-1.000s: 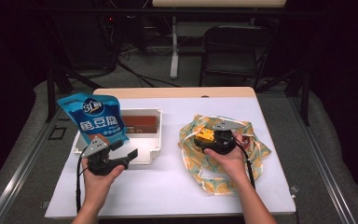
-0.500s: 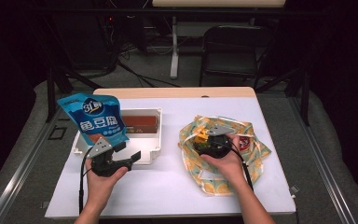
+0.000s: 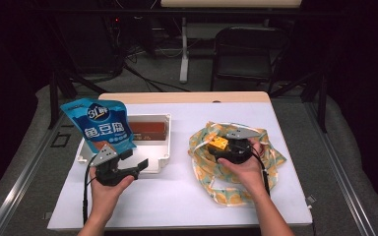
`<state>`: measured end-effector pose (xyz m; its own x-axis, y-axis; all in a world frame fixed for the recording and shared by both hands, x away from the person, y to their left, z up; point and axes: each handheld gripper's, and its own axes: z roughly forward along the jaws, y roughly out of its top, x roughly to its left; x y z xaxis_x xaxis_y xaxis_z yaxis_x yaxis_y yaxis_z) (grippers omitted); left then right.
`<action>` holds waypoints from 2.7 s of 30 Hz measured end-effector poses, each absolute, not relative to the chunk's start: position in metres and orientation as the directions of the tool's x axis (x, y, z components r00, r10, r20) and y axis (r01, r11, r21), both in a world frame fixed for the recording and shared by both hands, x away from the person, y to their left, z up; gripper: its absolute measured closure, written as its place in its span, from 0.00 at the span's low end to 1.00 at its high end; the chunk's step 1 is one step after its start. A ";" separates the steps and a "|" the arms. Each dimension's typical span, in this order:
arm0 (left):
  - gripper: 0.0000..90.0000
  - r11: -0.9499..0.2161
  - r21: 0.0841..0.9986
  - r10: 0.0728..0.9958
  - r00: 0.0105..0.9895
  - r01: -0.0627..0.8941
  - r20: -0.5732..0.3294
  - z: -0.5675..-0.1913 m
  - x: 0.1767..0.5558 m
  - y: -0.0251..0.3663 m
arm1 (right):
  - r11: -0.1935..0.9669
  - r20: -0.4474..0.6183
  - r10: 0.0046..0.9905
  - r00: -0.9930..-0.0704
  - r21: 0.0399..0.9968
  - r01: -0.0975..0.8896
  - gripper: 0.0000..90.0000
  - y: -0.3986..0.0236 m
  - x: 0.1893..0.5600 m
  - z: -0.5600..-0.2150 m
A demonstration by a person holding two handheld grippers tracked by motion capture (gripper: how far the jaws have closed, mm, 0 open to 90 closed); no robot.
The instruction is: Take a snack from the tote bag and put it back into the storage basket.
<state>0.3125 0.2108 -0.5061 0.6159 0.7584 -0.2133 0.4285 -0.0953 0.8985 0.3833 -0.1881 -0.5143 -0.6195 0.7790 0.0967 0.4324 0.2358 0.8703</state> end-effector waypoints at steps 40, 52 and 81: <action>0.27 -0.097 0.903 0.741 0.636 0.419 -0.216 -0.506 0.312 0.206 | 0.224 0.100 0.809 -0.580 0.859 0.461 0.56 -0.227 0.357 -0.500; 0.26 -0.112 0.911 0.720 0.665 0.396 -0.201 -0.500 0.312 0.189 | 0.189 0.109 0.798 -0.593 0.888 0.418 0.56 -0.225 0.348 -0.459; 0.16 -0.182 0.934 0.640 0.758 0.308 -0.126 -0.489 0.307 0.113 | 0.200 0.143 0.728 -0.671 0.891 0.407 0.56 -0.178 0.325 -0.433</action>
